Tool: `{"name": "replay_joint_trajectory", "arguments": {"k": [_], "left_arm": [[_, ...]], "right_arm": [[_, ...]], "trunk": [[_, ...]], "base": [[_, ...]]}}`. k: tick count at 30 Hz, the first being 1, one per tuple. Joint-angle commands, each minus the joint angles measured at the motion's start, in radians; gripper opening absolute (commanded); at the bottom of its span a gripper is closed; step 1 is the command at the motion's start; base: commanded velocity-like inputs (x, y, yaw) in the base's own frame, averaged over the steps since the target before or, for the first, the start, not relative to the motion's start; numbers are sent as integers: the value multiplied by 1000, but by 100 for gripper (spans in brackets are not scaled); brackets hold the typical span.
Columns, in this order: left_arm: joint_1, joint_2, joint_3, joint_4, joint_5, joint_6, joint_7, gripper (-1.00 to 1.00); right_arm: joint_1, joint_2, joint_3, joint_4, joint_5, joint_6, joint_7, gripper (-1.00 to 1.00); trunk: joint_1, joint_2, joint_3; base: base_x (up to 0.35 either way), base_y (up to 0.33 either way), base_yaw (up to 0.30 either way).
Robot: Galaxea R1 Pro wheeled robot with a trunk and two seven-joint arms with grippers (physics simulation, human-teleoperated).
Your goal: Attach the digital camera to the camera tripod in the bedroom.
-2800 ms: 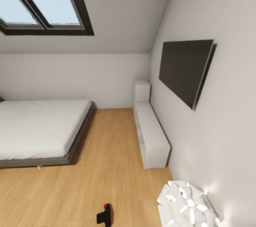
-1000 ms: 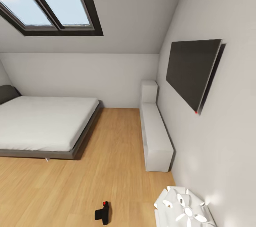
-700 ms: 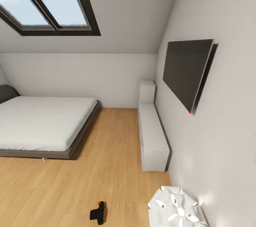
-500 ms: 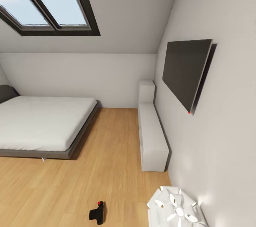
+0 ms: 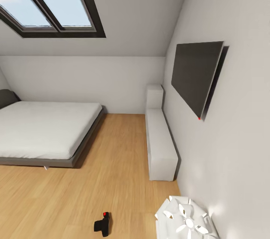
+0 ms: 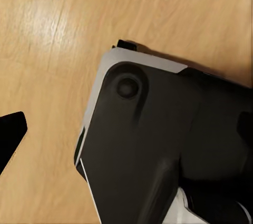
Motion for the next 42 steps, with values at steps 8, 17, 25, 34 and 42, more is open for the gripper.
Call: {"name": "replay_joint_trajectory", "arguments": {"k": [8,17,25,34,42], "left_arm": [[1,121,2,-432,143,351,4,100],[-195,162,98,-742,261,704,10,100],[-369,76,107,-645,258,694,9,100],[-422,-34,87,-600,107,576,10,100],[-429,-105,61,-596,-58,555,6,100]], "right_arm": [[1,2,-6,-586,3,452,292,100],[-21,3,-77,-1274,-85,929,358,100],[-145,30,-126,-1323,-130,929,348,100],[-184,35,-159,-1348,-136,929,337,100],[-190,36,-159,-1351,-143,929,338,100]], "trunk": [[1,-2,-2],[1,-2,-2],[1,-2,-2],[1,-2,-2],[1,-2,-2]], "base": [[0,0,0],[0,0,0],[0,0,0],[0,0,0],[0,0,0]]}}
